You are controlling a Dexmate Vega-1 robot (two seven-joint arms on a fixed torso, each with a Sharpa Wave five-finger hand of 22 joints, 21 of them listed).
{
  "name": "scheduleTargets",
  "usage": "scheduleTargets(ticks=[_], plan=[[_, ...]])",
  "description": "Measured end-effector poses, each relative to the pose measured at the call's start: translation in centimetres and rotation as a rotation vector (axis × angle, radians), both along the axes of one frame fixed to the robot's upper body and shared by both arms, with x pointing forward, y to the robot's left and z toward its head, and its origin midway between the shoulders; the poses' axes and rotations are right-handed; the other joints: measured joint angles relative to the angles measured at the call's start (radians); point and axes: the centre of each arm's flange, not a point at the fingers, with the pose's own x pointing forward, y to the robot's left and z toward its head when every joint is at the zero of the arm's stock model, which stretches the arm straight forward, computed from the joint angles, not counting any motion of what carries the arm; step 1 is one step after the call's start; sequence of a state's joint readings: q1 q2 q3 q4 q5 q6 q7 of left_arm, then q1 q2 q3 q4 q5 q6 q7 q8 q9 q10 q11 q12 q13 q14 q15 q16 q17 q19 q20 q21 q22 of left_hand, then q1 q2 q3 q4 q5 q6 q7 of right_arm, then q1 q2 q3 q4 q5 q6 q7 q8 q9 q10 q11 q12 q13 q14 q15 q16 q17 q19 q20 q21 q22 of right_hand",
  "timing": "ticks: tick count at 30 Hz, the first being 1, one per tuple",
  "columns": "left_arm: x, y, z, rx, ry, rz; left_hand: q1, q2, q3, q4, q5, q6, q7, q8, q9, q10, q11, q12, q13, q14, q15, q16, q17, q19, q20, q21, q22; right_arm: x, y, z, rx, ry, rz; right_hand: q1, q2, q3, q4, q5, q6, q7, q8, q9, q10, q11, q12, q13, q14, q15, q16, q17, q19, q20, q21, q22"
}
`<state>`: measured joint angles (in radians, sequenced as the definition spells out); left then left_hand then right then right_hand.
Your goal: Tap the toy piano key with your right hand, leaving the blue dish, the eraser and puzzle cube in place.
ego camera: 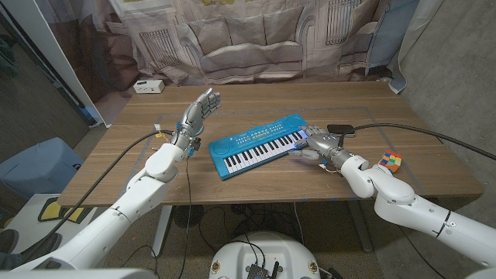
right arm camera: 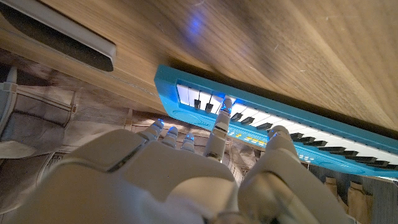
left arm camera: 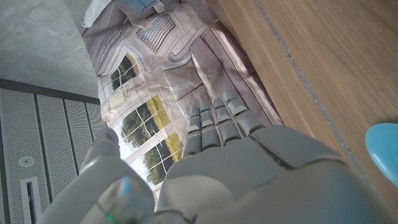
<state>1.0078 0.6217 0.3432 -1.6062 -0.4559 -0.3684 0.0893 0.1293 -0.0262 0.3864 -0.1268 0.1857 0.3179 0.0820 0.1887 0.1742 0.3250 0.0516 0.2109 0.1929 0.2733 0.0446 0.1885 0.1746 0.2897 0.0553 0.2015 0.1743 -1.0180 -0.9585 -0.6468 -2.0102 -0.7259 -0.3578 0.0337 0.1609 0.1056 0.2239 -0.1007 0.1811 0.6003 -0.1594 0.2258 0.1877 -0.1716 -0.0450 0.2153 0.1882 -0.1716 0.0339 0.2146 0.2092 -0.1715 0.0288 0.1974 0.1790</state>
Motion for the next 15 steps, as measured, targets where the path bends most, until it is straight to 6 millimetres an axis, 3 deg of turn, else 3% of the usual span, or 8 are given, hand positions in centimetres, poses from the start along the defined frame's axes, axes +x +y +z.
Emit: scheduleTargets(ticks=[15], plan=[[0.15, -0.01, -0.30, -0.004, 0.005, -0.007, 0.000, 0.000, 0.000, 0.000, 0.000, 0.000, 0.000, 0.000, 0.000, 0.000, 0.000, 0.000, 0.000, -0.005, 0.005, -0.004, 0.000, 0.000, 0.000, 0.000, 0.000, -0.08, 0.10, -0.34, -0.007, 0.010, -0.012, 0.000, 0.000, 0.008, 0.000, 0.000, 0.013, -0.012, -0.001, 0.000, 0.000, 0.000, 0.000, 0.000, 0.000, 0.000, 0.000, 0.000, 0.000, 0.000, 0.007, 0.000]])
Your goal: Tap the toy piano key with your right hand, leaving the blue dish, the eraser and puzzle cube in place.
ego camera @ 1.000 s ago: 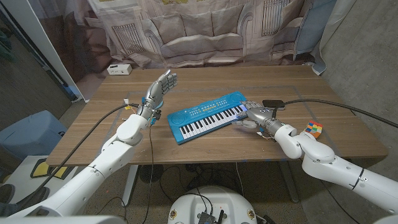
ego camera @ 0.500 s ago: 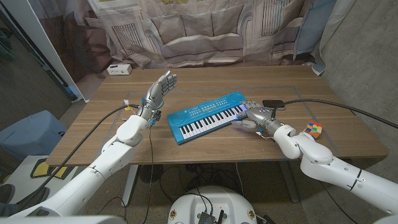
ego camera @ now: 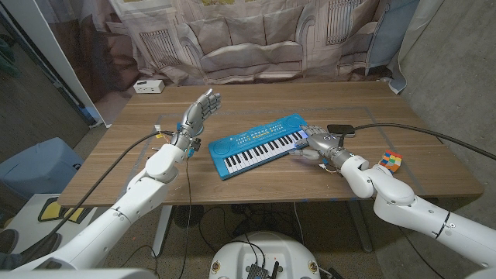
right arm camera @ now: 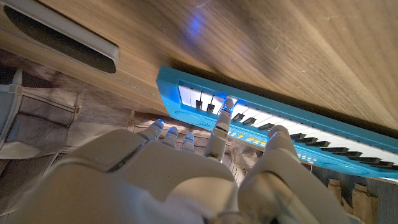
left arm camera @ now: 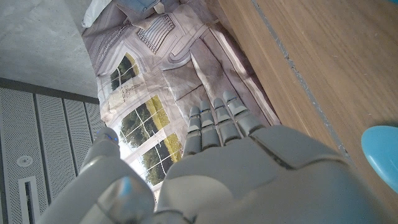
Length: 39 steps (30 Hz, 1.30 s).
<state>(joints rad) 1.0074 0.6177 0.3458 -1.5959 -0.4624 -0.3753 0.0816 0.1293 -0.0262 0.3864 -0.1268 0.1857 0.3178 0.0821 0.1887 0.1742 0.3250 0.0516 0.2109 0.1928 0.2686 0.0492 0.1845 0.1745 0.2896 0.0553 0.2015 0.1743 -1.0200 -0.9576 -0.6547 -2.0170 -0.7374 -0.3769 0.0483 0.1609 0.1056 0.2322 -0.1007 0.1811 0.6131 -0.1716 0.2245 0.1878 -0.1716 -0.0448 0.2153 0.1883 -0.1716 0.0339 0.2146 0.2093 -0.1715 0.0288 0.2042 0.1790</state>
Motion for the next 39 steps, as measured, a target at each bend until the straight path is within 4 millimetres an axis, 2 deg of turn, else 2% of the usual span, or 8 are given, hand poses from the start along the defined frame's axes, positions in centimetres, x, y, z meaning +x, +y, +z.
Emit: scheduleTargets(ticks=[39], plan=[[0.7, 0.8, 0.4, -0.010, -0.009, -0.003, 0.000, 0.000, 0.000, 0.000, 0.000, 0.000, 0.000, 0.000, 0.000, 0.000, 0.000, 0.000, 0.000, -0.001, 0.000, 0.000, 0.000, -0.005, 0.005, 0.000, 0.000, -0.3, 0.7, 1.6, -0.016, -0.049, 0.006, 0.000, 0.000, 0.004, -0.004, 0.000, 0.018, 0.004, -0.001, 0.003, 0.017, 0.002, 0.000, 0.000, 0.000, 0.000, 0.012, -0.005, 0.000, 0.000, 0.000, 0.000]])
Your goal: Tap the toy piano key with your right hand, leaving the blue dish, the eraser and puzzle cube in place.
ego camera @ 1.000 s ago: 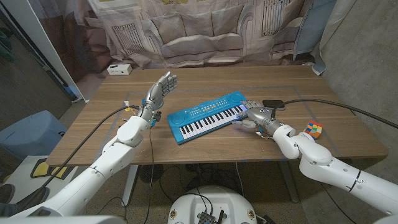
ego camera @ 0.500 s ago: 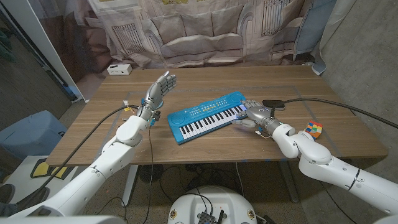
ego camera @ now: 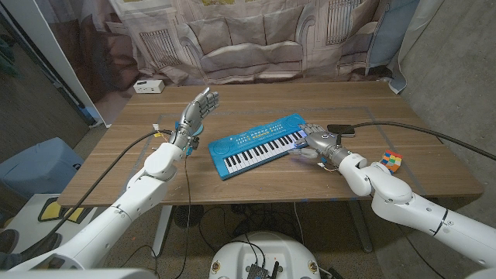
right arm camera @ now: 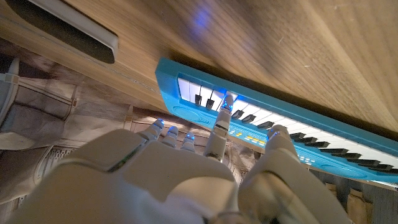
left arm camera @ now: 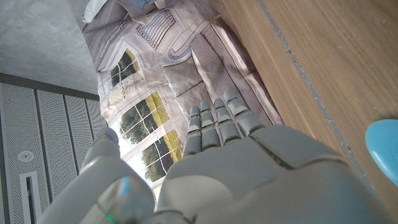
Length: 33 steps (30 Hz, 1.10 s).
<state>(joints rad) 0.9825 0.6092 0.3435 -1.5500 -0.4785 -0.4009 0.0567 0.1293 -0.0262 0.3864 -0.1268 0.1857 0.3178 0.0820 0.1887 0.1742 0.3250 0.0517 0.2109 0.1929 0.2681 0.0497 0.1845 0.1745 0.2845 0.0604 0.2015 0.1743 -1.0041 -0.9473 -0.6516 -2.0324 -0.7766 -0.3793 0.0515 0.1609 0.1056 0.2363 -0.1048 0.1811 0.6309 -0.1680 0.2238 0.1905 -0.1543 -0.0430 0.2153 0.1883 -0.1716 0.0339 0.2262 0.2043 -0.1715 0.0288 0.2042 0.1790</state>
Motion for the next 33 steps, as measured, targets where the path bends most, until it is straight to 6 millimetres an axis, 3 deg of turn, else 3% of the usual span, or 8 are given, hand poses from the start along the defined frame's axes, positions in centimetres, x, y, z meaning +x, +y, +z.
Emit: scheduleTargets(ticks=[17, 24, 33], plan=[[0.2, 0.2, 0.0, -0.004, -0.003, 0.000, 0.000, 0.000, 0.000, 0.000, 0.000, 0.000, 0.000, 0.000, 0.000, 0.000, 0.000, 0.000, 0.000, 0.000, 0.000, 0.000, 0.000, 0.000, 0.000, 0.000, 0.000, -0.4, 0.3, 0.9, 0.009, -0.041, 0.020, 0.000, 0.000, 0.003, -0.003, 0.000, 0.005, -0.005, 0.001, 0.000, 0.016, 0.002, 0.000, 0.000, 0.000, 0.000, 0.000, 0.000, 0.000, 0.011, 0.009, 0.000], [0.3, 0.3, 0.1, -0.004, -0.001, -0.001, 0.000, 0.000, 0.000, 0.000, 0.000, 0.000, 0.000, 0.000, 0.000, 0.000, 0.000, 0.000, 0.000, 0.000, 0.000, 0.000, 0.000, 0.000, 0.000, 0.000, 0.000, -0.5, 0.4, 1.1, 0.015, -0.049, 0.024, 0.000, 0.000, 0.003, -0.003, 0.000, 0.005, -0.005, -0.010, 0.000, 0.021, 0.000, 0.000, 0.000, 0.000, 0.000, 0.007, 0.000, 0.000, 0.011, 0.009, -0.002], [0.4, 0.3, 0.2, 0.000, -0.001, -0.005, 0.000, 0.000, 0.000, 0.000, 0.000, 0.000, 0.000, 0.000, 0.000, 0.000, 0.000, 0.000, 0.000, 0.000, 0.000, 0.000, 0.000, 0.000, 0.000, 0.000, 0.000, -0.6, 0.4, 1.2, 0.023, -0.056, 0.025, 0.000, 0.000, 0.006, -0.006, 0.000, -0.130, 0.017, -0.052, 0.000, 0.015, 0.020, -0.006, 0.000, 0.000, 0.000, 0.007, 0.000, 0.000, 0.022, 0.009, -0.002]])
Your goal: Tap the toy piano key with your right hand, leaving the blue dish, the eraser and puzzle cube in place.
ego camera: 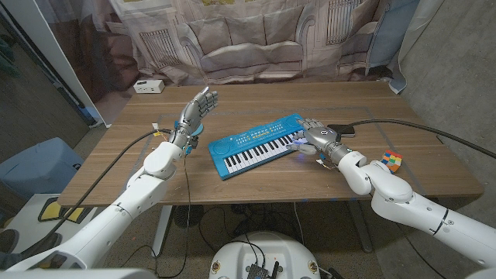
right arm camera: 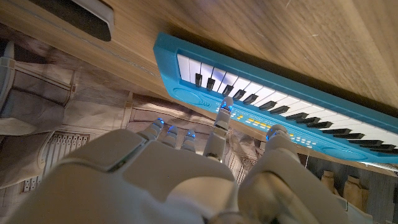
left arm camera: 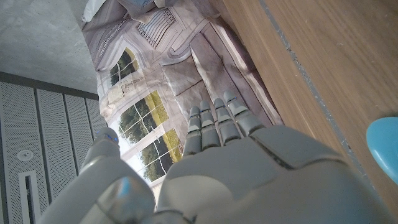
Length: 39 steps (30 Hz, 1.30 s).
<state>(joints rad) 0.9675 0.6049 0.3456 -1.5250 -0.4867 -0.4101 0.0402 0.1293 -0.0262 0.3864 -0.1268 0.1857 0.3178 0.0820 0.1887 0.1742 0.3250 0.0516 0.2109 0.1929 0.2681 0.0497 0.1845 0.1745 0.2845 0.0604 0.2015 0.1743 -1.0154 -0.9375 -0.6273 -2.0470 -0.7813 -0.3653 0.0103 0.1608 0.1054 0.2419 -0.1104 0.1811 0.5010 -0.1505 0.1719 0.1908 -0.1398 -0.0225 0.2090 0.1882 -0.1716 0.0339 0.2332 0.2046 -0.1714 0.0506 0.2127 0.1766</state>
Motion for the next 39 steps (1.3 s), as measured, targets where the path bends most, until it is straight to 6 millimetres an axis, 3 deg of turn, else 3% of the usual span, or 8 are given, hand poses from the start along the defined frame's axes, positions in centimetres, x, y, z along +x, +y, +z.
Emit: scheduleTargets(ticks=[5, 9, 15, 18, 26, 33, 39], plan=[[0.10, -0.02, 0.01, 0.003, 0.003, 0.000, 0.000, 0.000, 0.000, 0.000, 0.000, 0.000, 0.000, 0.000, 0.000, 0.000, 0.000, 0.000, 0.000, 0.000, 0.000, 0.000, 0.000, 0.000, 0.000, 0.000, 0.000, -0.02, -0.06, 0.03, 0.009, 0.001, -0.003, 0.003, -0.011, 0.004, -0.004, 0.000, -0.198, 0.037, -0.006, 0.000, -0.028, 0.028, -0.013, 0.000, 0.000, 0.011, -0.008, 0.000, 0.000, 0.000, 0.000, 0.000], [0.13, -0.04, 0.02, 0.003, 0.005, 0.000, 0.000, 0.000, 0.000, 0.000, 0.000, 0.000, 0.000, 0.000, 0.000, 0.000, 0.000, 0.000, 0.000, 0.000, 0.000, 0.000, 0.000, 0.000, 0.000, 0.000, 0.000, -0.02, -0.09, 0.01, 0.016, 0.004, -0.004, 0.007, -0.015, 0.010, -0.010, 0.000, -0.358, 0.061, -0.006, 0.000, -0.032, 0.032, -0.013, 0.000, 0.000, 0.011, -0.012, 0.000, 0.000, 0.000, 0.000, 0.000], [0.18, -0.01, -0.01, 0.005, 0.008, 0.001, 0.000, 0.000, 0.000, 0.000, 0.000, 0.000, 0.000, 0.000, 0.000, 0.000, 0.000, 0.000, 0.000, 0.000, 0.000, 0.000, 0.000, 0.000, 0.000, 0.000, 0.000, -0.01, -0.24, 0.13, 0.023, 0.001, -0.004, 0.015, -0.017, 0.015, -0.015, -0.004, -0.649, 0.106, -0.006, 0.000, -0.033, 0.056, -0.013, 0.005, 0.000, 0.011, -0.019, 0.000, 0.000, 0.000, 0.000, 0.000], [0.18, 0.01, -0.01, 0.005, 0.008, 0.001, 0.000, 0.000, 0.000, 0.000, 0.000, 0.000, 0.000, 0.000, 0.000, 0.000, 0.000, 0.000, 0.000, 0.000, 0.000, 0.000, 0.000, 0.000, 0.000, 0.000, 0.000, -0.05, -0.20, 0.14, 0.033, -0.003, 0.010, 0.017, -0.015, 0.019, -0.019, -0.004, -0.669, 0.120, -0.006, 0.000, -0.035, 0.063, -0.013, 0.005, 0.000, 0.011, -0.019, 0.000, 0.000, 0.000, 0.000, 0.000], [0.20, 0.05, -0.01, 0.006, 0.010, 0.002, 0.005, 0.005, 0.000, 0.000, 0.000, 0.000, 0.000, 0.000, 0.000, 0.000, 0.000, 0.000, 0.000, 0.000, 0.000, 0.000, 0.000, 0.000, 0.000, 0.000, 0.000, -0.11, -0.25, 0.24, 0.049, -0.013, 0.037, 0.020, -0.012, 0.019, -0.019, -0.004, -0.675, 0.125, -0.005, 0.000, -0.032, 0.068, -0.017, 0.005, 0.000, 0.011, -0.019, 0.000, 0.000, -0.001, 0.000, 0.000], [0.19, 0.05, 0.00, 0.006, 0.010, 0.002, 0.005, 0.005, 0.000, 0.000, 0.000, 0.000, 0.000, 0.000, 0.000, 0.000, 0.000, 0.000, 0.000, 0.000, 0.000, 0.000, 0.000, 0.000, 0.000, 0.000, 0.000, -0.18, -0.34, 0.33, 0.066, -0.021, 0.053, 0.023, -0.015, 0.019, -0.019, -0.004, -0.673, 0.153, 0.017, 0.000, -0.032, 0.075, -0.013, 0.002, 0.000, 0.006, -0.019, 0.000, -0.001, -0.073, 0.008, 0.000], [0.21, 0.05, -0.01, 0.006, 0.011, 0.003, 0.005, 0.005, 0.000, 0.000, 0.000, 0.000, 0.000, 0.000, 0.000, 0.000, 0.000, 0.000, 0.000, 0.000, 0.000, 0.000, 0.000, 0.000, 0.000, 0.000, 0.000, -0.24, -0.59, 0.42, 0.089, -0.030, 0.066, 0.024, -0.016, 0.023, -0.023, -0.004, -0.673, 0.167, 0.025, 0.000, -0.032, 0.078, -0.005, 0.002, 0.000, -0.008, -0.015, 0.000, 0.018, -0.088, 0.019, -0.005]])
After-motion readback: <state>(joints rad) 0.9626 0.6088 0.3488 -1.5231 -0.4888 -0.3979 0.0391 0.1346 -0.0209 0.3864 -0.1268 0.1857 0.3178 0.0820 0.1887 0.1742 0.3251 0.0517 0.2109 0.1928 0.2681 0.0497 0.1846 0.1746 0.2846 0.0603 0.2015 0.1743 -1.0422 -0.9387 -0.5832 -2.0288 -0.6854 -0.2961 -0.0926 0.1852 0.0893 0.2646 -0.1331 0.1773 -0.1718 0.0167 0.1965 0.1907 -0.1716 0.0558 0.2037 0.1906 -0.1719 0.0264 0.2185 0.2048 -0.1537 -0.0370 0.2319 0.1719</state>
